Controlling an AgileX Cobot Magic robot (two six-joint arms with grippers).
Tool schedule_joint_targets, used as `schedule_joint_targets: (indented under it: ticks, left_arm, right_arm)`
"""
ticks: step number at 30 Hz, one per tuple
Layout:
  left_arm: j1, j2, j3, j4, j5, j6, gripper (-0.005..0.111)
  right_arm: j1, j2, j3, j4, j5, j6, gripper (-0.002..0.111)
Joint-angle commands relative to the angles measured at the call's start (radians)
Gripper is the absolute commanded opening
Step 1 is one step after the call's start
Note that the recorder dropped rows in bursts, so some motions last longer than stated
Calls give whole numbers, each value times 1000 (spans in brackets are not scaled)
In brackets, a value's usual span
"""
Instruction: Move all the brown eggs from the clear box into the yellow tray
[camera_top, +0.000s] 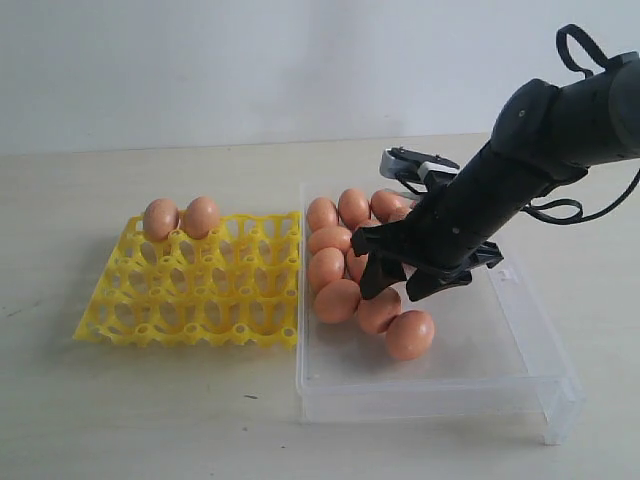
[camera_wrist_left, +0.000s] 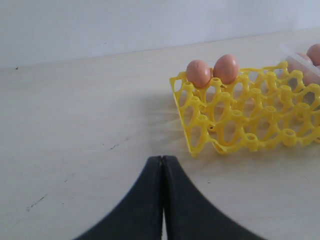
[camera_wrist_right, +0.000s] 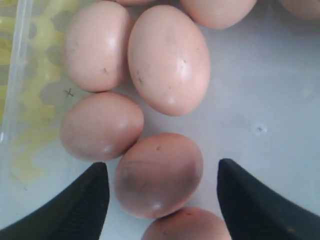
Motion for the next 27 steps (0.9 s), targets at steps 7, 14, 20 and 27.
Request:
schedule_joint_targets:
  ticks: [7,14,20,27]
  left_arm:
    - [-4,-6,-4,2,-8,0,0]
    - [-4,-6,-4,2,-8,0,0]
    - [-4,-6,-4,2,-8,0,0]
    - [-4,-6,-4,2,-8,0,0]
  right_arm:
    - [2,71,-11,9,31,-5,65]
    - [2,71,-11,9,0,-5,65]
    - [2,69,-11,9,-6,-21,65]
    - [-37,60,-11,37,-20,-21,65]
